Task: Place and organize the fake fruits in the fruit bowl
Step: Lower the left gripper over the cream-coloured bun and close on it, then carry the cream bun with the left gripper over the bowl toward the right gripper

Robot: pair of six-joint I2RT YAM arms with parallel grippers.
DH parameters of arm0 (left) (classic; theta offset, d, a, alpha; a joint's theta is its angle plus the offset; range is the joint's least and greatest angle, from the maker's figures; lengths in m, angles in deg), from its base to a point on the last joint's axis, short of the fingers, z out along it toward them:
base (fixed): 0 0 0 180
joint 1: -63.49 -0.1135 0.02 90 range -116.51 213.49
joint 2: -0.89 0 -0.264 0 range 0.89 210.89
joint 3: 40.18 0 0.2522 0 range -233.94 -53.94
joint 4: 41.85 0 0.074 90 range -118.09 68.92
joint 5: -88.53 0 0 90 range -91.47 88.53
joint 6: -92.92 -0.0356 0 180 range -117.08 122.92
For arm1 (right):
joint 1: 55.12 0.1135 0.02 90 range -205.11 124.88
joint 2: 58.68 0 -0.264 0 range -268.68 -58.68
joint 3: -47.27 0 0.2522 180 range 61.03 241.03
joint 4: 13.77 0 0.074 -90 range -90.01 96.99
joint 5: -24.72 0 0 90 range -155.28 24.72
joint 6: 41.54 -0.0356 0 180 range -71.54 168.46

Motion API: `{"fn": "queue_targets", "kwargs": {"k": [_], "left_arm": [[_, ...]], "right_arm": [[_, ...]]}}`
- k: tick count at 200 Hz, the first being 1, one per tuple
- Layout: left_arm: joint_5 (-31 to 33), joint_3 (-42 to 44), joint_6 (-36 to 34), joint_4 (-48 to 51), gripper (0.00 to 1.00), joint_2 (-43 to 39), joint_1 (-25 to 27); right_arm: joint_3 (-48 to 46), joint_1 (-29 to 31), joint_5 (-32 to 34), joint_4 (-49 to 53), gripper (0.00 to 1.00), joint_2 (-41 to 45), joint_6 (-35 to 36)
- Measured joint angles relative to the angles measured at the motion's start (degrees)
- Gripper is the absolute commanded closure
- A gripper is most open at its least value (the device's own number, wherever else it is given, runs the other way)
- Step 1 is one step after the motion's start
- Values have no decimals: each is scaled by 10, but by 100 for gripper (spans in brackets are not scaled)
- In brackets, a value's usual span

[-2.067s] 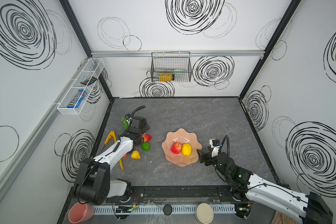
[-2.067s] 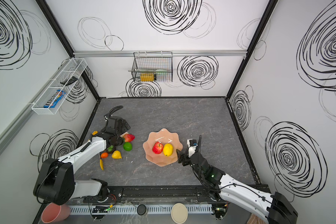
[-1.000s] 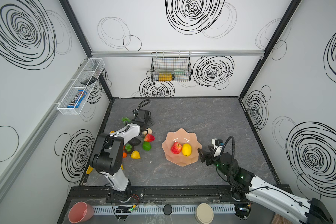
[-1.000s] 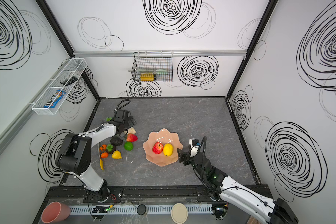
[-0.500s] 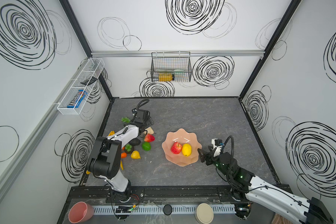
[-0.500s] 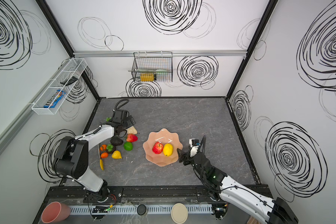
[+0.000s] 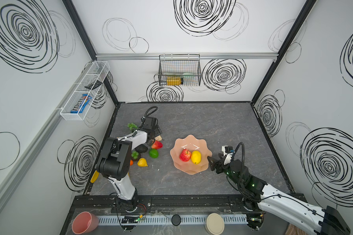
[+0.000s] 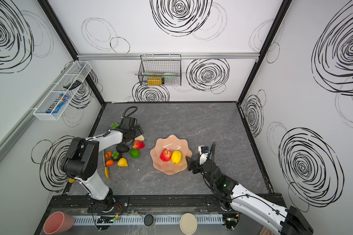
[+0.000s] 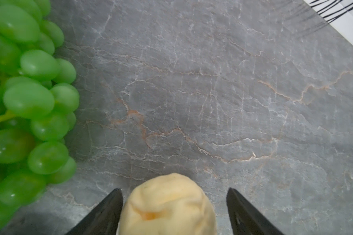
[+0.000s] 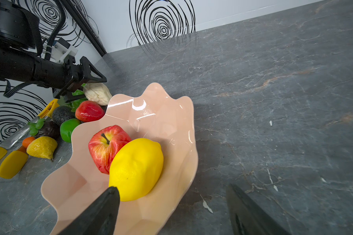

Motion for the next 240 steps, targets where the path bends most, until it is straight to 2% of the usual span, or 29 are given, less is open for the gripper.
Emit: {"fn": "queue_targets", "kwargs": {"k": [17,30,88,107,137,203,240], "left_arm": [[-8,0,0,-4,32,2,0],[-14,0,1,-11,34,2,0],[-33,5,2,-31,36,2,0],[-35,9,3,-37,25,2,0],[-36,10,3,-37,24,3,0],[-46,10,4,-43,37,16,0],[-61,38,17,-70,38,-5,-1]], "right_arm": [[0,0,0,-3,14,-3,0],[-1,0,0,-6,14,-6,0],[-4,-1,0,-16,14,-17,0],[-7,-1,0,-21,14,-19,-1],[-8,-1,0,-25,14,-25,-2],[-8,-1,0,-28,14,-31,-2],[-8,-1,0,-28,14,-31,-5]]}}
